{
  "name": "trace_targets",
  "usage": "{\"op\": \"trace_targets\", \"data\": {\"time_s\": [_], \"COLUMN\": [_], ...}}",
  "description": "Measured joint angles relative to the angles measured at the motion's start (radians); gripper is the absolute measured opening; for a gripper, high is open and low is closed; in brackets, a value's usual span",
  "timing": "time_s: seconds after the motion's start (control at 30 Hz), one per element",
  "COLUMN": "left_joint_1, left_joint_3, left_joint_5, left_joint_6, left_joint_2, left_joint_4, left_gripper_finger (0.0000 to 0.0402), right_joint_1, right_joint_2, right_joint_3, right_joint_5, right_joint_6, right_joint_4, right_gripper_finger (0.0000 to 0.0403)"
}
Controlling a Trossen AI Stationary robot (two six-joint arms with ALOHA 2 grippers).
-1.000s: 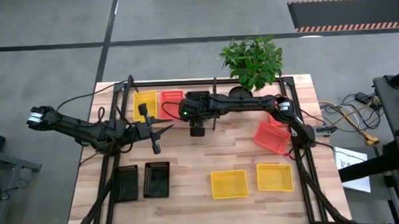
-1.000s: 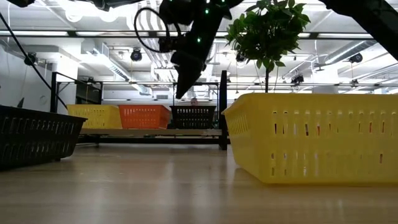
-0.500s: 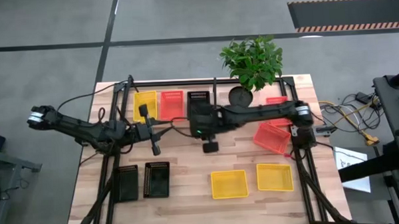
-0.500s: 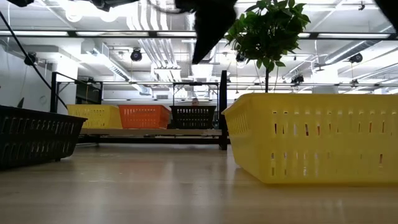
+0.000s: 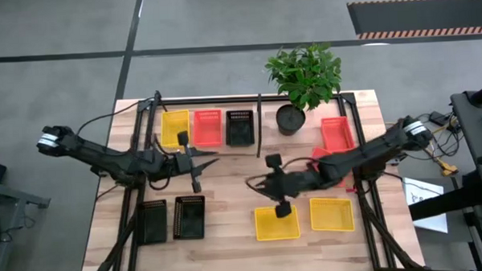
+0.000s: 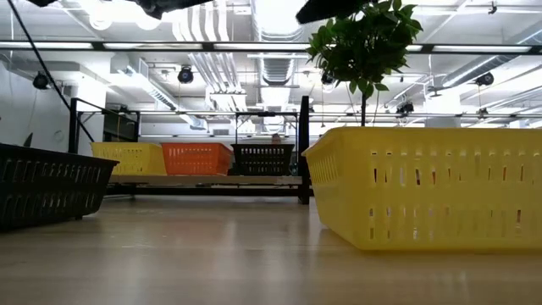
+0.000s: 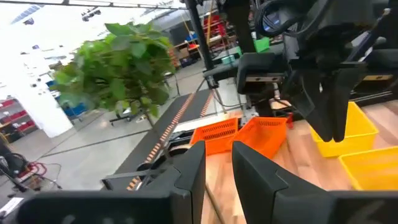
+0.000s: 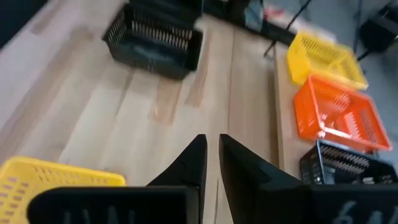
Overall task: Stack baskets on shelf by color
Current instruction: Stack the right black basket on the black basket on the shelf
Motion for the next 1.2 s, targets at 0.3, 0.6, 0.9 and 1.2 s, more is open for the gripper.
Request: {"op": "trace_targets", "data": {"time_s": [0.3, 0.6, 0.9, 1.2], "left_joint_1": [-0.116, -0.252, -0.296, -0.378], "left_joint_3": [0.096, 0.313, 0.694, 0.794], "left_joint_5": [0.016, 0.003, 0.315, 0.560], "left_joint_6": [-0.190, -0.589, -1.040, -1.144], "left_joint_2": [0.198, 0.375, 0.629, 0.728], "left_joint_4": [-0.004, -0.370, -1.061, -1.374], "left_gripper_finger": [0.0063, 0.0039, 0.0002, 0.0013], "right_joint_1": [0.069, 0.011, 0.012, 0.012], "right_joint_2": [-0.153, -0.285, -0.391, -0.425], "right_joint_3": [-0.369, -0.528, -0.572, -0.573], "right_joint_5": [-0.029, -0.095, -0.116, -0.116], "right_joint_6": [-0.137, -0.216, -0.194, -0.157], "right_joint_4": [0.517, 0.709, 0.649, 0.577], "right_gripper_finger": [0.0033, 0.0033, 0.0034, 0.0034]}}
